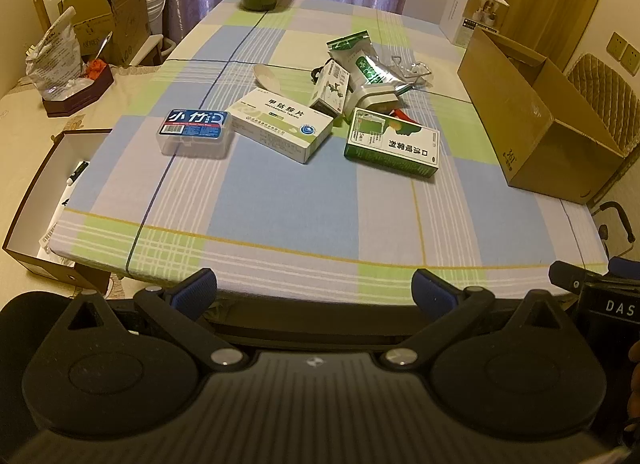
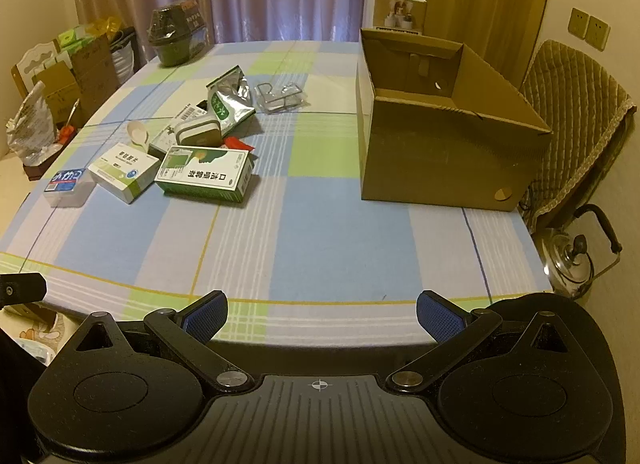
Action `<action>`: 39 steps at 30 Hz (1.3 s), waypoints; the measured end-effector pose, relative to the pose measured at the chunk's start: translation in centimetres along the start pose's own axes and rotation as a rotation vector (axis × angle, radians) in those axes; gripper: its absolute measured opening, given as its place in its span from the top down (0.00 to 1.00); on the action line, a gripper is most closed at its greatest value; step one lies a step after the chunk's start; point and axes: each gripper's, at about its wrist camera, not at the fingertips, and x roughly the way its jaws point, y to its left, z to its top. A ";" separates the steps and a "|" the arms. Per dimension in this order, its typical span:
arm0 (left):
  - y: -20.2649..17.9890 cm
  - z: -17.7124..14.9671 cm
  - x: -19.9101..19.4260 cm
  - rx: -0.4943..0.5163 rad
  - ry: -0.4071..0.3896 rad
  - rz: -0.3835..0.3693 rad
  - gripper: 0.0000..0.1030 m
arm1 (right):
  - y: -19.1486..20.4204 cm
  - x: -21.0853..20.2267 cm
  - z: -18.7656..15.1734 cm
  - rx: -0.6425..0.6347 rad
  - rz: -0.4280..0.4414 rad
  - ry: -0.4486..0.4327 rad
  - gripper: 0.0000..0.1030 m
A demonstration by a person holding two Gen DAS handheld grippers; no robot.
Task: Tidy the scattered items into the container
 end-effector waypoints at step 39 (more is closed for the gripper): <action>8.6 11.5 1.6 0.073 -0.075 0.057 0.01 | 6.9 5.6 8.2 -0.428 0.297 -0.127 0.00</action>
